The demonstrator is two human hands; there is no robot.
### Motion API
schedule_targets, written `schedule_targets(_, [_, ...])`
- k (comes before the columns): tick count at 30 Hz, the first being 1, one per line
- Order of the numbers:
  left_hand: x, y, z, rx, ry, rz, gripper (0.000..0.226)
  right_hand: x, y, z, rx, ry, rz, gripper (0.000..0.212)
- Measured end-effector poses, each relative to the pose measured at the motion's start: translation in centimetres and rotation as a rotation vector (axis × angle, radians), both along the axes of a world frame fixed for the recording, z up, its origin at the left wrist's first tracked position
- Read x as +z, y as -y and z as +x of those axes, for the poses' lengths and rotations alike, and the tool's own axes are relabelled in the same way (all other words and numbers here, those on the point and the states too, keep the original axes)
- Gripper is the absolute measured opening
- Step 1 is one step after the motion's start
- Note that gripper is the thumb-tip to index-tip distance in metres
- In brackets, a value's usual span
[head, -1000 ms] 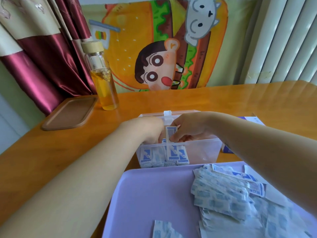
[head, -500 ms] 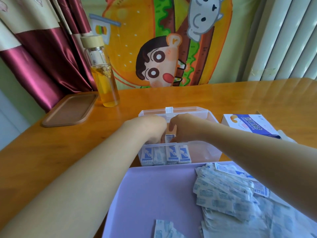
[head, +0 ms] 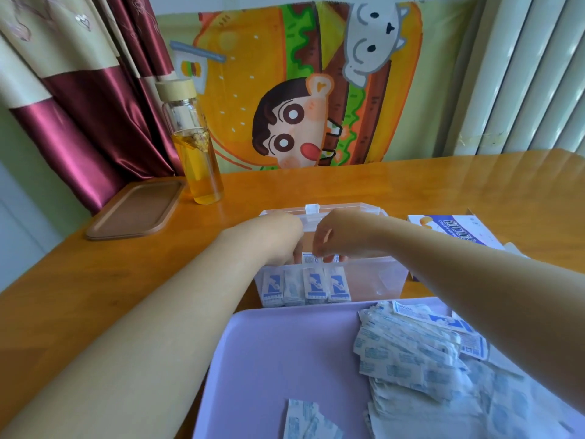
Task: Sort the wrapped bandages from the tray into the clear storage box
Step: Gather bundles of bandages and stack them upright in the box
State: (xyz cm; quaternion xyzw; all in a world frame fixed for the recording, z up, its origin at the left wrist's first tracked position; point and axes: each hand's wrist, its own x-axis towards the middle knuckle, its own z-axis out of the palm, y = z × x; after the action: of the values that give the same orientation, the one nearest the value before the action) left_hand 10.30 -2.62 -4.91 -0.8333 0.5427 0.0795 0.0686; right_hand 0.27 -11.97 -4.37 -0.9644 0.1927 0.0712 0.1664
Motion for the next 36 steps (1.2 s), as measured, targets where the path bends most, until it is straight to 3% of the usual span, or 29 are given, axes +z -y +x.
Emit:
schedule_targets(3, [2.1, -2.1, -1.3, -0.047, 0.005, -0.17, 0.019, 1.2, 0.3, -1.5, -0.08, 0.309, 0.004, 0.016])
schedule_targets(5, [3.0, -4.8, -2.9, -0.072, -0.013, -0.253, 0.016, 1.8, -0.9, -3.5, -0.054, 0.539, -0.001, 0.011])
schedule_targets(7, [3.6, -7.6, -4.0, -0.071, -0.027, -0.281, 0.011, 2.2, -2.5, -5.8, 0.025, 0.647, 0.066, 0.007])
schedule_targets(10, [3.4, -11.4, -5.8, -0.018, -0.035, -0.239, 0.013, 1.3, -5.6, -8.7, 0.253, 0.395, 0.135, 0.007])
schedule_targets(13, [2.2, -14.0, -7.8, 0.077, -0.113, -0.113, 0.028, -0.9, -8.9, -9.6, 0.48, 0.022, 0.082, 0.039])
schedule_targets(15, [0.8, -15.1, -9.7, 0.097, -0.123, 0.038, 0.04, -2.3, -10.7, -9.4, 0.583, -0.1, 0.007, 0.056])
schedule_targets(20, [-2.0, -16.5, -11.9, 0.164, -0.179, 0.177, 0.049, -2.2, -12.5, -8.3, 0.622, -0.219, -0.072, 0.053])
schedule_targets(27, [-2.9, -17.4, -14.1, 0.171, -0.354, -0.034, 0.029, -1.5, -13.4, -9.1, 0.509, -0.306, -0.061, 0.038])
schedule_targets(30, [-3.5, -17.5, -15.3, 0.154, -0.399, -0.131, 0.031, -1.7, -13.2, -9.5, 0.482, -0.345, -0.041, 0.029])
schedule_targets(36, [-3.3, -17.0, -16.3, 0.139, -0.385, -0.047, 0.037, -1.9, -13.1, -10.9, 0.455, -0.3, -0.051, 0.033])
